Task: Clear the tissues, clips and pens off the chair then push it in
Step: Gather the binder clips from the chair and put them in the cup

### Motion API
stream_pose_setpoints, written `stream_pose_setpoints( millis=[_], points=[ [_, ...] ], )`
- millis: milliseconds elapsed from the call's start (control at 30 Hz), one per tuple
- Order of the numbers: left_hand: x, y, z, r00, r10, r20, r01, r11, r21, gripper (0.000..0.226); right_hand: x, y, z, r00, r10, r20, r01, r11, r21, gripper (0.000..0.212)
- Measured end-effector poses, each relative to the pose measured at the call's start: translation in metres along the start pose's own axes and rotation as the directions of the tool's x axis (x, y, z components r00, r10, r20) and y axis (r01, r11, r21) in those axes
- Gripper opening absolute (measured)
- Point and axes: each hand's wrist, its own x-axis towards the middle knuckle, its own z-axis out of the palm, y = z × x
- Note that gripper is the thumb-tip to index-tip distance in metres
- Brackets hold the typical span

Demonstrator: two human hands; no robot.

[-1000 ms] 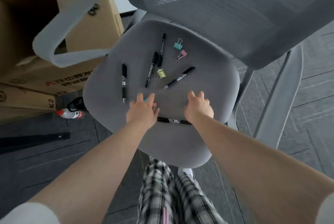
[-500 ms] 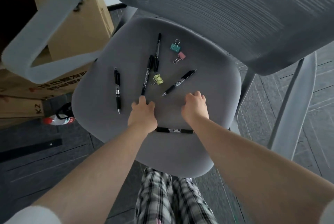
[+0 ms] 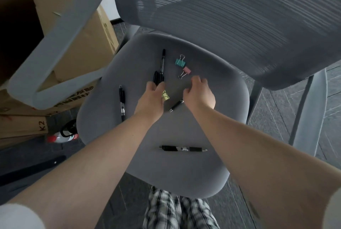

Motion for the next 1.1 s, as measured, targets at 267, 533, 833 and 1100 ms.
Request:
stream_pose_setpoints(
  millis=[267, 533, 833, 1100],
  points=[
    [0.032, -0.013, 0.011, 0.979, 0.075, 0.190, -0.122, 0.960, 0.250, 0.029, 0.051, -0.018, 0.003, 1.000, -0.010, -0.001, 0.010, 1.000, 0.013, 0.037],
    [0.036, -0.013, 0.012, 0.974, 0.123, 0.189, -0.172, 0.948, 0.267, 0.025, 0.069, -0.026, 0.025, 0.998, 0.064, 0.018, -0.065, 0.996, 0.058, 0.036],
    [0.026, -0.015, 0.000, 0.988, 0.151, 0.028, -0.151, 0.988, -0.015, 0.017, 0.064, -0.031, 0.014, 0.992, 0.028, -0.120, -0.004, 0.979, 0.203, 0.034],
    [0.047, -0.035, -0.025, 0.990, 0.089, -0.106, -0.096, 0.994, -0.056, 0.026, 0.089, -0.052, 0.022, 0.998, 0.043, -0.054, -0.026, 0.959, 0.283, 0.042]
  ],
)
